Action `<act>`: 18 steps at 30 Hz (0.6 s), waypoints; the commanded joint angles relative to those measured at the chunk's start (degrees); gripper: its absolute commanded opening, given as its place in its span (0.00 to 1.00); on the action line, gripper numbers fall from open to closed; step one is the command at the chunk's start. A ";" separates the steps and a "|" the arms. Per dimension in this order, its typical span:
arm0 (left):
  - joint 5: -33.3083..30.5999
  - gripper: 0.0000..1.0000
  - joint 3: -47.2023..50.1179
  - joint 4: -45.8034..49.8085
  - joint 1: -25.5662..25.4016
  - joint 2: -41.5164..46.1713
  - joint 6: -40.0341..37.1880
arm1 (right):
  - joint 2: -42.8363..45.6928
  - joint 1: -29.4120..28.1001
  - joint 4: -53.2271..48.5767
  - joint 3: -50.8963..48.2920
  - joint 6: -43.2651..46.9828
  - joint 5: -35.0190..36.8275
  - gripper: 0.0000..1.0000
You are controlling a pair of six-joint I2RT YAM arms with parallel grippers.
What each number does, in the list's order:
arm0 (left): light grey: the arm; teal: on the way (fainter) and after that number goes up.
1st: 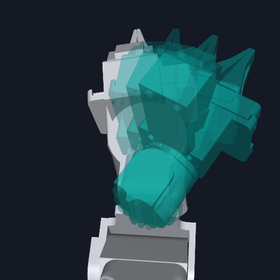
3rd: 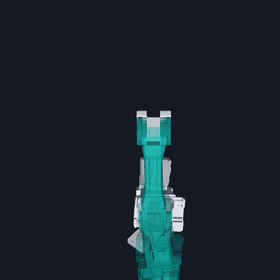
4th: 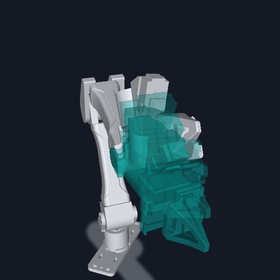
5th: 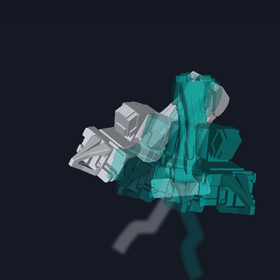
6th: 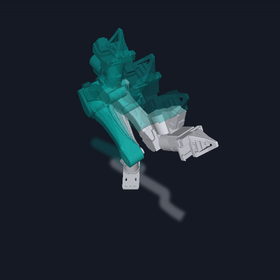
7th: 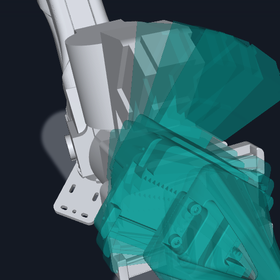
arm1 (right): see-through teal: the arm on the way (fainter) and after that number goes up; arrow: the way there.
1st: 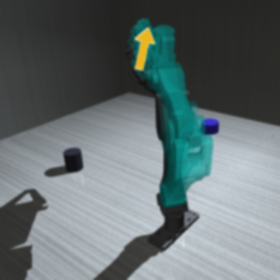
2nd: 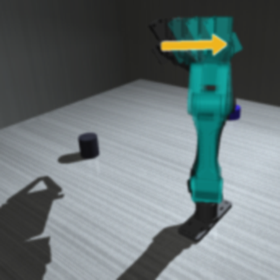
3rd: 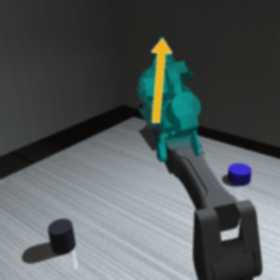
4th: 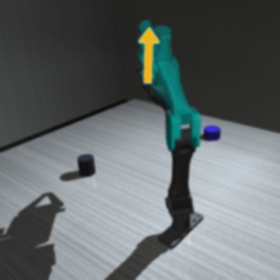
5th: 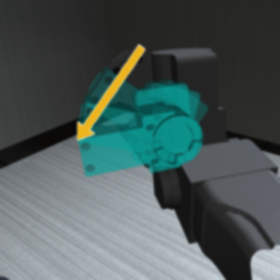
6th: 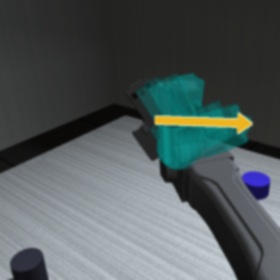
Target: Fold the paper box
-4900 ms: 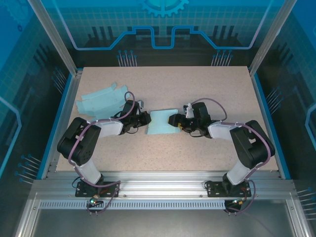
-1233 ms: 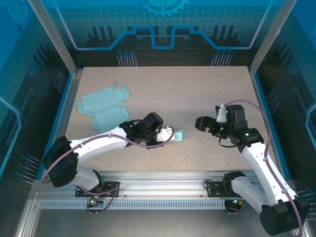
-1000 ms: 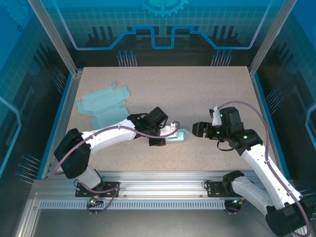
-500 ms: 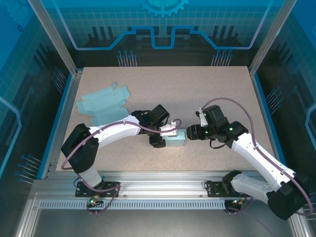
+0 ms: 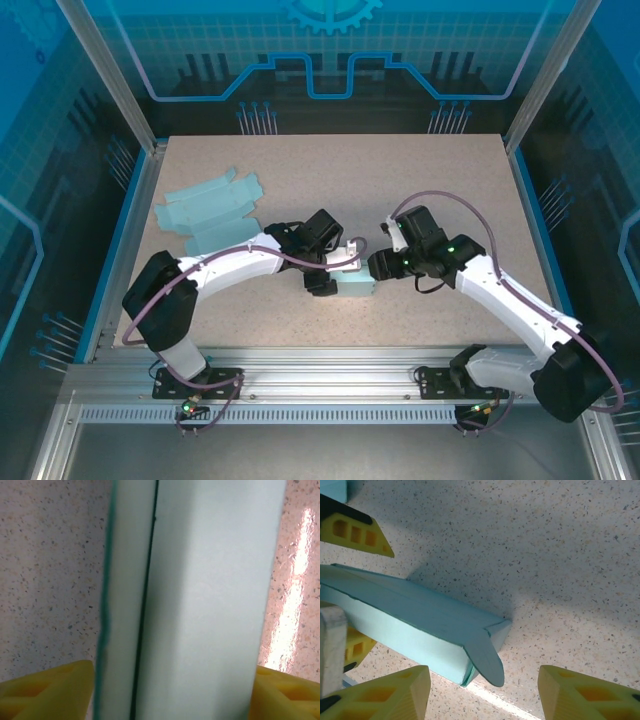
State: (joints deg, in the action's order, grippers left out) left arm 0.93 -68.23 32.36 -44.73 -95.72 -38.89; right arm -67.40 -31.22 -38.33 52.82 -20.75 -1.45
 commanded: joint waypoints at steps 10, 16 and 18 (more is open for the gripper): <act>-0.64 0.73 0.29 -0.89 0.60 0.76 1.07 | -3.59 -1.20 0.44 2.01 -0.41 0.68 0.41; -0.56 0.73 0.55 -1.16 0.61 0.27 1.46 | -4.50 -1.35 0.96 2.50 -2.85 -0.74 0.28; -0.48 0.73 0.64 -1.33 0.56 0.18 1.68 | -4.41 -1.46 1.78 2.57 -3.77 -1.72 0.27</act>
State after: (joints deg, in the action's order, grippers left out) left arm 0.73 -68.16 31.18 -44.71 -95.61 -38.74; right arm -71.59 -31.62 -37.85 53.58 -22.74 -1.50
